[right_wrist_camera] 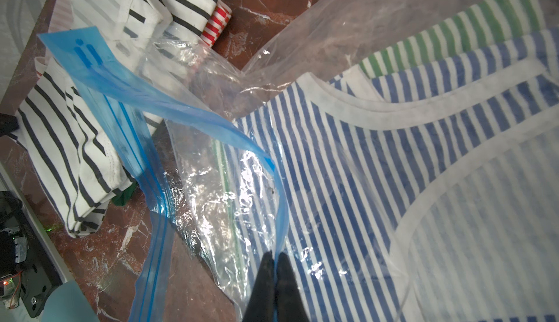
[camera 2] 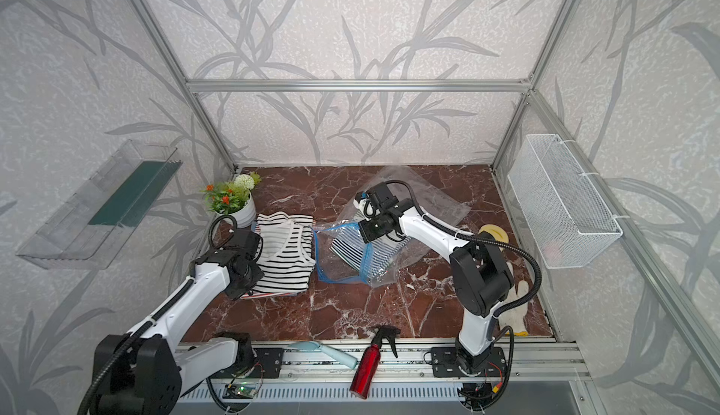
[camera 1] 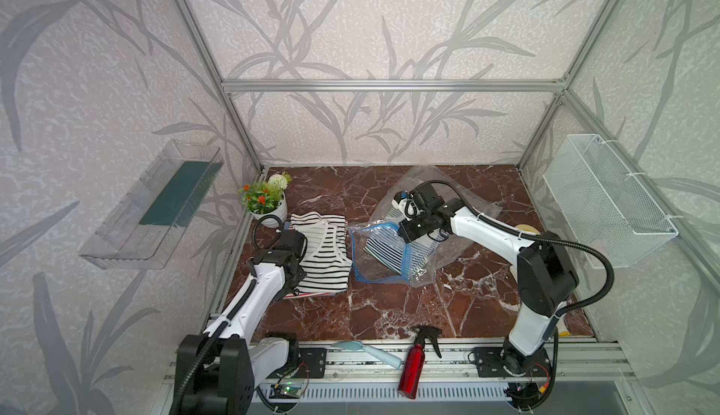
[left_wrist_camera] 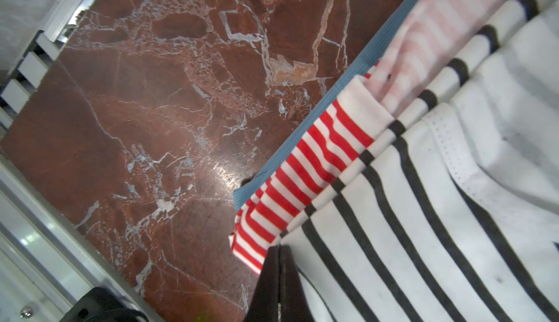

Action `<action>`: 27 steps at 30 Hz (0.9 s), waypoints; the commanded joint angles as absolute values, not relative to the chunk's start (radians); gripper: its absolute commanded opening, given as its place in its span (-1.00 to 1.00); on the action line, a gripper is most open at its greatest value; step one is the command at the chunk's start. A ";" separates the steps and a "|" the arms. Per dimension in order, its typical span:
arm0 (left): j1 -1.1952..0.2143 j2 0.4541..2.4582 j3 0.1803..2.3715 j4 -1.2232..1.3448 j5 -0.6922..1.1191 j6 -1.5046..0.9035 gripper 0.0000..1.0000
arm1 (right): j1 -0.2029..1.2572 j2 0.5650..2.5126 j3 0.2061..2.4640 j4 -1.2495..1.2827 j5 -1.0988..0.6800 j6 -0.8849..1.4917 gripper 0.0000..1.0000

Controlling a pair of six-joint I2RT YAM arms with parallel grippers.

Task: Take the tank top out of the vacuum bag
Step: Adjust the tank top.

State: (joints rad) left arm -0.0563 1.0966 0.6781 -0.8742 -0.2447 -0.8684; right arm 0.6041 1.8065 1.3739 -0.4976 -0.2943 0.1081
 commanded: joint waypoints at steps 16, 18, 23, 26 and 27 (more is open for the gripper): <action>-0.052 0.803 0.594 -0.941 -0.401 -0.990 -0.58 | 0.621 1.801 1.397 -0.530 -0.298 0.107 -1.00; -0.053 0.803 0.616 -0.943 -0.421 -0.967 -0.36 | 0.622 1.799 1.396 -0.528 -0.298 0.109 -1.00; -0.053 0.814 0.675 -0.833 -0.350 -0.798 -0.26 | 0.626 1.807 1.406 -0.530 -0.295 0.112 -1.00; -0.053 0.876 0.696 -0.708 -0.176 -0.711 -0.26 | 0.627 1.817 1.418 -0.537 -0.295 0.114 -1.00; -0.054 0.902 0.702 -0.668 -0.099 -0.684 -0.26 | 0.628 1.822 1.426 -0.548 -0.292 0.112 -1.00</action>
State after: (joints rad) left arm -0.0563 0.8528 0.6689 -0.8120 -0.2710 -0.8013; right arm 0.6189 1.8080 1.3842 -0.5056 -0.2939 0.1081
